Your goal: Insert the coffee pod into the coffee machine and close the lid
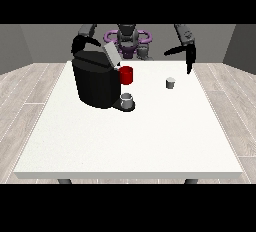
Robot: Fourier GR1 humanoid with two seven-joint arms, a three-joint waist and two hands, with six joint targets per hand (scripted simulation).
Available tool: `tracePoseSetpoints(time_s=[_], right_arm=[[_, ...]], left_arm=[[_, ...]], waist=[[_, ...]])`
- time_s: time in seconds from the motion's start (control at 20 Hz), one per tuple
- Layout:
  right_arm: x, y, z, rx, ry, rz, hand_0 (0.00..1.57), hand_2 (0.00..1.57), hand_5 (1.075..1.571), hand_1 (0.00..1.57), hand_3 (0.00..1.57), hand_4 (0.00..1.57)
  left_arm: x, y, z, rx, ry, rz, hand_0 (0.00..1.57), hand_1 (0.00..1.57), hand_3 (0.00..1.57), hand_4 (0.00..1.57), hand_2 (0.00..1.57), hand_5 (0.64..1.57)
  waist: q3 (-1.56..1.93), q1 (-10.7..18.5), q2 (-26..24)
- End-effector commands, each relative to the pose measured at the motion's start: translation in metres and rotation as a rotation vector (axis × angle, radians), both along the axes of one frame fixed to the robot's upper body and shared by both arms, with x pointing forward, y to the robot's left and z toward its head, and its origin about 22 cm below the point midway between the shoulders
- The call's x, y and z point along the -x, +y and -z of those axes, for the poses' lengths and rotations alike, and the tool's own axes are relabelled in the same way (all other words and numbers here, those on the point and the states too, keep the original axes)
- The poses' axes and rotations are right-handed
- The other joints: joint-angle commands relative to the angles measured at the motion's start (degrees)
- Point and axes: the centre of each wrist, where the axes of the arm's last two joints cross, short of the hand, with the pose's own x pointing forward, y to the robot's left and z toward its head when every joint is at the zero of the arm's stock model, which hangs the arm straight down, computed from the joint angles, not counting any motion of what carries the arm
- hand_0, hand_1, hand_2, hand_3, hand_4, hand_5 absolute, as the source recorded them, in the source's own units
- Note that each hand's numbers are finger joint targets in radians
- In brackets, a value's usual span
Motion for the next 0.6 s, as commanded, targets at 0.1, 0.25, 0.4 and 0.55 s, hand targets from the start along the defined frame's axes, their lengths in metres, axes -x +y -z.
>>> tracePoseSetpoints(time_s=[0.1,0.25,0.4,0.55], right_arm=[[-0.016,0.01,-0.011,0.0,-0.028,0.005,0.0,0.0,1.571,0.0,0.0,0.36],[-0.02,0.006,-0.014,0.018,0.009,-0.007,0.0,0.0,1.571,0.0,0.0,0.37],[-0.023,-0.003,-0.009,0.017,0.054,0.018,0.0,0.0,1.571,0.0,0.0,0.39],[-0.023,-0.006,0.005,0.043,0.041,0.041,0.0,0.0,1.571,0.0,0.0,0.42]], left_arm=[[-0.022,-0.005,0.01,-0.05,0.012,-0.057,0.0,0.0,0.0,0.0,0.0,1.571],[-0.026,-0.011,0.021,-0.089,0.06,-0.035,0.0,0.0,0.0,0.0,0.0,1.571],[-0.03,0.003,0.019,-0.13,0.118,-0.027,0.0,0.0,0.0,0.0,0.0,1.571],[-0.035,0.009,0.009,-0.2,0.114,0.003,0.0,0.0,0.0,0.0,0.11,1.571]], waist=[[0.01,-1.28,4.75],[0.0,-1.57,4.51],[0.02,-0.55,2.85],[0.03,0.04,3.51]])
